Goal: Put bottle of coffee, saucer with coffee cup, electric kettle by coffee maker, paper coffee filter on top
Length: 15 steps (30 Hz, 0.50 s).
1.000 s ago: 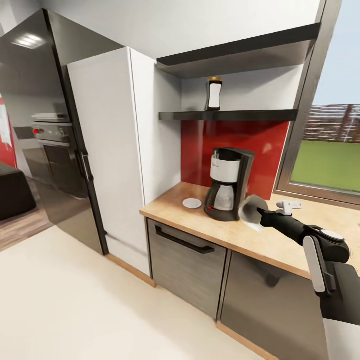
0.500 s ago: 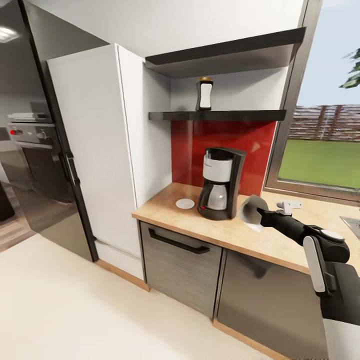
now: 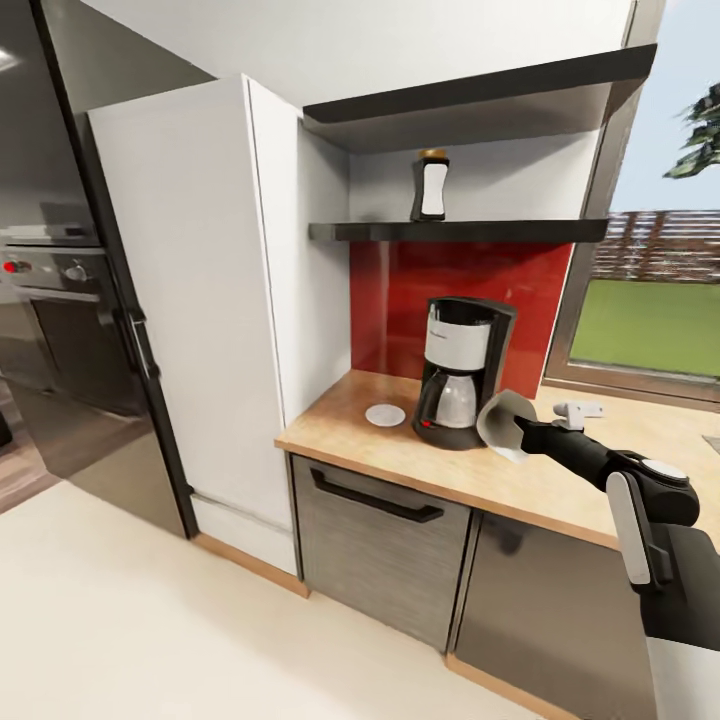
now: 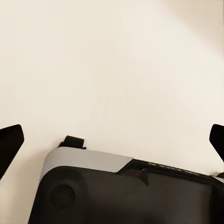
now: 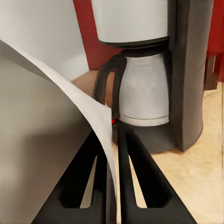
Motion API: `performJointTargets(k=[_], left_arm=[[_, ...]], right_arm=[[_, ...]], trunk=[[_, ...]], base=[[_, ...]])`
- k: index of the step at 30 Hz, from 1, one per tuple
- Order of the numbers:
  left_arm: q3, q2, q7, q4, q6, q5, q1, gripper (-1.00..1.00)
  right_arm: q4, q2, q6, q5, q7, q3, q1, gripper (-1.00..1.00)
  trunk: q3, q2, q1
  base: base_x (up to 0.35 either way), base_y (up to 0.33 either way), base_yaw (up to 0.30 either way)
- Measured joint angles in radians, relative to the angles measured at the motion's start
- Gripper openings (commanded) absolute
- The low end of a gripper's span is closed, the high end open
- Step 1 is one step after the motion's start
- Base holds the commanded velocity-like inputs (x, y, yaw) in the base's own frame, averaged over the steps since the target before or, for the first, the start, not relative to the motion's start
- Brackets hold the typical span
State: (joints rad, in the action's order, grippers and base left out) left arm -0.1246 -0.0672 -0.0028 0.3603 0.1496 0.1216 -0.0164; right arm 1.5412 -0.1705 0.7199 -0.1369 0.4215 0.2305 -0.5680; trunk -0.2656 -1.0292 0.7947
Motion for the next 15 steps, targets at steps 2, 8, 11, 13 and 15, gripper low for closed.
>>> performJointTargets(k=[2, 8, 11, 13, 15], left_arm=[[0.0, 0.0, 0.0, 0.0, 0.0, 0.0, 0.0, 1.0], [0.0, 0.0, 0.0, 0.0, 0.0, 0.0, 0.0, 1.0], [0.0, 0.0, 0.0, 0.0, 0.0, 0.0, 0.0, 1.0], [0.0, 0.0, 0.0, 0.0, 0.0, 0.0, 0.0, 1.0], [0.0, 0.0, 0.0, 0.0, 0.0, 0.0, 0.0, 1.0]], right_arm=[[0.0, 0.0, 0.0, 0.0, 0.0, 0.0, 0.0, -1.0], [0.0, 0.0, 0.0, 0.0, 0.0, 0.0, 0.0, -1.0], [0.0, 0.0, 0.0, 0.0, 0.0, 0.0, 0.0, -1.0], [0.0, 0.0, 0.0, 0.0, 0.0, 0.0, 0.0, -1.0], [0.0, 0.0, 0.0, 0.0, 0.0, 0.0, 0.0, -1.0]], trunk=[[0.001, 0.0, 0.0], [0.004, 0.0, 0.0], [0.005, 0.0, 0.0], [0.006, 0.0, 0.0], [0.007, 0.0, 0.0]], base=[[0.034, 0.057, -0.243], [0.01, 0.017, -0.264], [0.002, 0.003, -0.271], [0.001, 0.007, -0.272], [0.0, 0.172, -0.154]])
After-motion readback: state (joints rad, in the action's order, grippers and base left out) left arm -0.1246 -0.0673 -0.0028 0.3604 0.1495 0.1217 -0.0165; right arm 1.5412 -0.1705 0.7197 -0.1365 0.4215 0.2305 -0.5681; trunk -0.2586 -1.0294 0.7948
